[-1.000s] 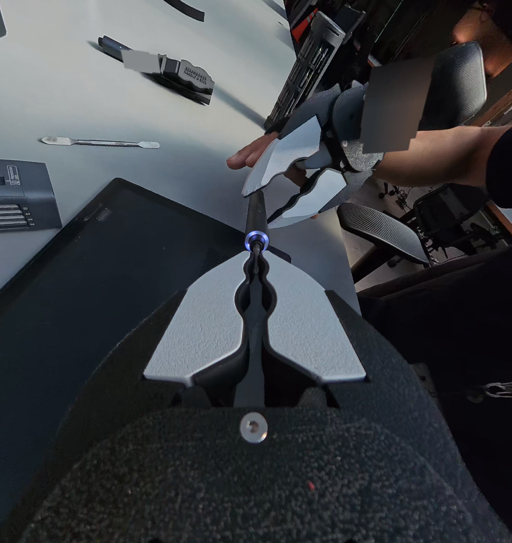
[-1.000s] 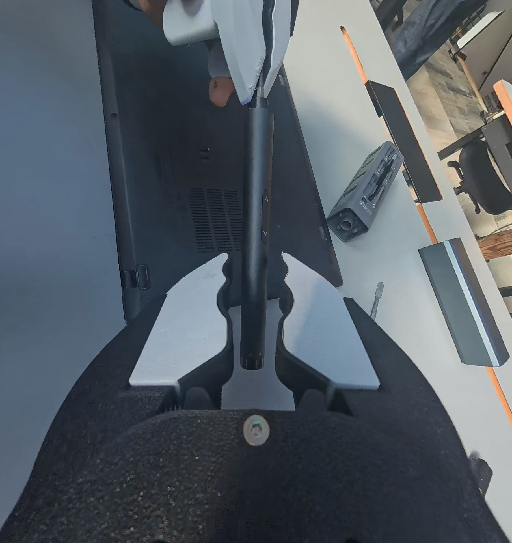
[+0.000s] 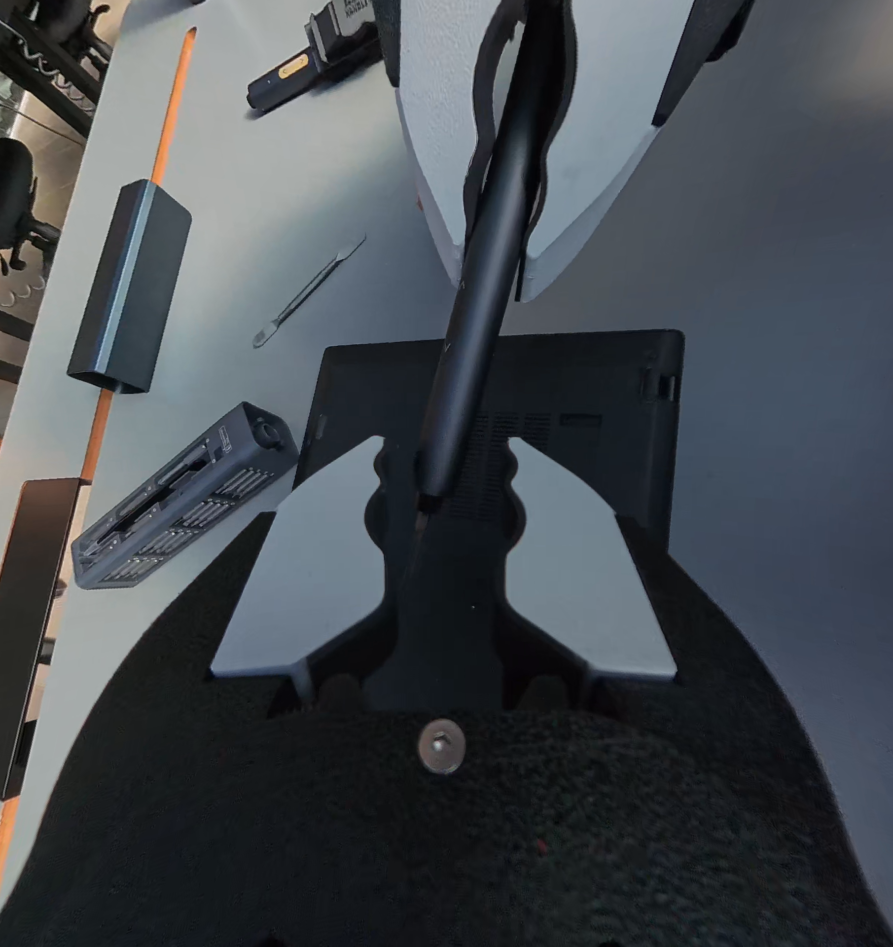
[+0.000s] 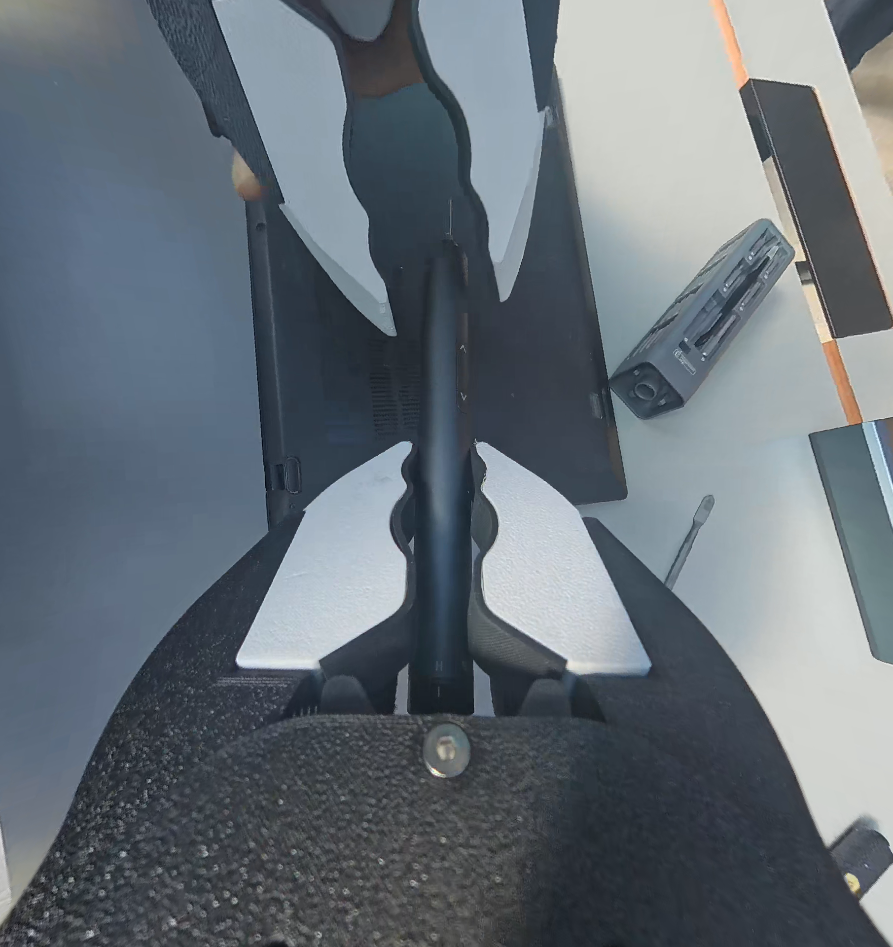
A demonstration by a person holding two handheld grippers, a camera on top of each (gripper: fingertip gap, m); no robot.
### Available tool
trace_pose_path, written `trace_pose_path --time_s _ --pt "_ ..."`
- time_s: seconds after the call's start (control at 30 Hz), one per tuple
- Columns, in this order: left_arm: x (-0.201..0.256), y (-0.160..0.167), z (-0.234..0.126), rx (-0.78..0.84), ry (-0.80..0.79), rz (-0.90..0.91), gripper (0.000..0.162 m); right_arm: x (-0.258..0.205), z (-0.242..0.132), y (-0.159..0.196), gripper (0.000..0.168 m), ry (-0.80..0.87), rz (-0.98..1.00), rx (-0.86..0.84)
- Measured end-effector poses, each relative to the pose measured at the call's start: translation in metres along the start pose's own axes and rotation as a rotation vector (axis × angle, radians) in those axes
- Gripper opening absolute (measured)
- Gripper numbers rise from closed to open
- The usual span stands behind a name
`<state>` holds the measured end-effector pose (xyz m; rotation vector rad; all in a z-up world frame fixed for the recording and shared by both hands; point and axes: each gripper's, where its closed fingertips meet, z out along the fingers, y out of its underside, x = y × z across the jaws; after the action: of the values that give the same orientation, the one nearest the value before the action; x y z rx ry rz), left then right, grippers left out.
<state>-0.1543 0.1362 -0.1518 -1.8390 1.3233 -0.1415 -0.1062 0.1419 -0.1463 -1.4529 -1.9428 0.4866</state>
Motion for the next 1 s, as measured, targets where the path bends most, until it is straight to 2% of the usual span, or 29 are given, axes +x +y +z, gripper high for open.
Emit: trace_pose_path --time_s 0.1,0.17,0.43,0.47,0.6,0.83,1.0 --pt "0.000 0.000 0.004 -0.037 -0.030 0.069 0.034 -0.002 -0.002 -0.008 0.017 -0.047 0.098 0.026" --pt "-0.004 -0.004 0.003 -0.024 -0.065 0.108 0.022 -0.005 -0.003 -0.010 0.017 -0.073 0.132 0.025" --pt "0.005 -0.005 0.000 -0.012 -0.043 0.188 0.019 -0.010 -0.005 -0.011 0.019 -0.102 0.128 0.037" --pt "0.006 -0.005 -0.001 -0.001 -0.028 0.167 0.018 -0.007 -0.005 -0.011 0.021 -0.077 0.137 0.041" --pt "0.004 -0.004 -0.003 0.058 0.036 0.024 0.018 0.004 -0.014 -0.008 0.051 -0.034 0.197 0.088" --pt "0.002 -0.017 -0.013 0.207 0.086 -0.147 0.018 0.021 -0.042 -0.015 0.049 -0.028 0.408 0.365" --pt "0.004 -0.024 -0.014 0.264 0.096 -0.193 0.017 0.036 -0.050 0.003 0.055 0.079 0.453 0.377"
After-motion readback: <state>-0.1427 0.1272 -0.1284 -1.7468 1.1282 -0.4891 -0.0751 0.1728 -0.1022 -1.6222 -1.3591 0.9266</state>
